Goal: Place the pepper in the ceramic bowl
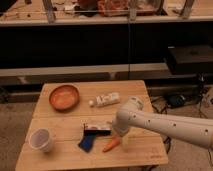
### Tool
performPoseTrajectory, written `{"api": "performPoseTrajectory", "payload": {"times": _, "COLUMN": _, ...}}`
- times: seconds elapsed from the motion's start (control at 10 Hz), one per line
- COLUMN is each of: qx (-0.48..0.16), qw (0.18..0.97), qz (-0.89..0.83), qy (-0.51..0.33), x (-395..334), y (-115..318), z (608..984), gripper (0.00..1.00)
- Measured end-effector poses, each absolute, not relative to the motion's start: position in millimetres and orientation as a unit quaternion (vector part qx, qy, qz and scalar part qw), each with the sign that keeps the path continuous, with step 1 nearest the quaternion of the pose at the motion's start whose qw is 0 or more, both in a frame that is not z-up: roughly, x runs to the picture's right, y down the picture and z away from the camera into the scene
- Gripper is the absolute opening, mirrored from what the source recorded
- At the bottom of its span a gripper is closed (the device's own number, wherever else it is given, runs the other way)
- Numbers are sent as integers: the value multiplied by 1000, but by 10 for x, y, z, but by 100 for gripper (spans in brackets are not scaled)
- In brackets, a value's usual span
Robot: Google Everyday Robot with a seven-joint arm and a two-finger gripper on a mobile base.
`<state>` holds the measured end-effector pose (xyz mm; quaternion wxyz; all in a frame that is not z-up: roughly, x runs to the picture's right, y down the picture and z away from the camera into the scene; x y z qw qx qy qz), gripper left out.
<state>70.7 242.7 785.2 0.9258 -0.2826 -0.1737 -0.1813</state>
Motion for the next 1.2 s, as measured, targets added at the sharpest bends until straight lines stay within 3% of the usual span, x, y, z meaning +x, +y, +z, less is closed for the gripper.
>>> {"api": "performPoseTrajectory", "payload": {"times": 1.2, "qx": -307, "qw": 926, "qz": -90, "qy": -200, "x": 667, "y": 2660, "z": 8064, "gripper": 80}}
